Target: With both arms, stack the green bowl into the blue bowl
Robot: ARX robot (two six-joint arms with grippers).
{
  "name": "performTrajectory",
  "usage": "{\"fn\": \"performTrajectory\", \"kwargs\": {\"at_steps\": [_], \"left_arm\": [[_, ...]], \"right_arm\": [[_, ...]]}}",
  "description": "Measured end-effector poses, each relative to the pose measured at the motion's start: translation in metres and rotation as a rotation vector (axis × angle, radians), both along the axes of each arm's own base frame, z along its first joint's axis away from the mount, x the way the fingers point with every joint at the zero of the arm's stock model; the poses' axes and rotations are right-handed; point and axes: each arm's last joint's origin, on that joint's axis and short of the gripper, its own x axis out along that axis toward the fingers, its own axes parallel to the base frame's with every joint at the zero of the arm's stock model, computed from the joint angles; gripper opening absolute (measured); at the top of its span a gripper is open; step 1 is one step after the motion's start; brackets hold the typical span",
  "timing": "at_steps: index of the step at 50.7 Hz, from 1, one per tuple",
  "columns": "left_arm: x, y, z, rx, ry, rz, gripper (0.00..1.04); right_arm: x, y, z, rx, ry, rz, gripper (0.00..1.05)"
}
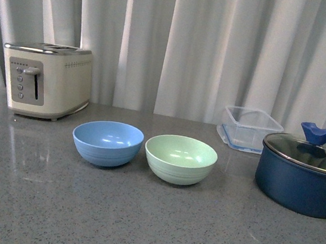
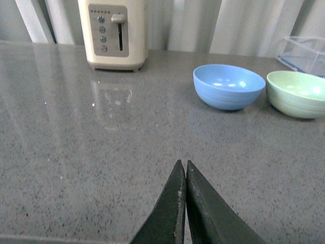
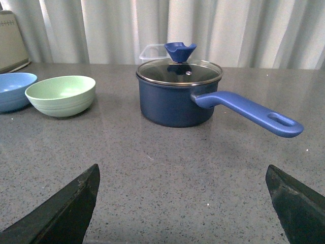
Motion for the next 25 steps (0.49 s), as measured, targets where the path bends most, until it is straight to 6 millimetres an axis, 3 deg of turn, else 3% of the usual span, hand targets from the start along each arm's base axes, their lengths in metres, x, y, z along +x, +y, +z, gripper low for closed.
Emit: {"fn": "performTrajectory", "kwargs": {"at_steps": [25], "left_arm": [[-0.024,0.0,0.004,0.0,-0.017,0.0,0.04]], "right_arm": [[0.0,0.0,0.0,0.0,0.0,0.0,0.95]]}}
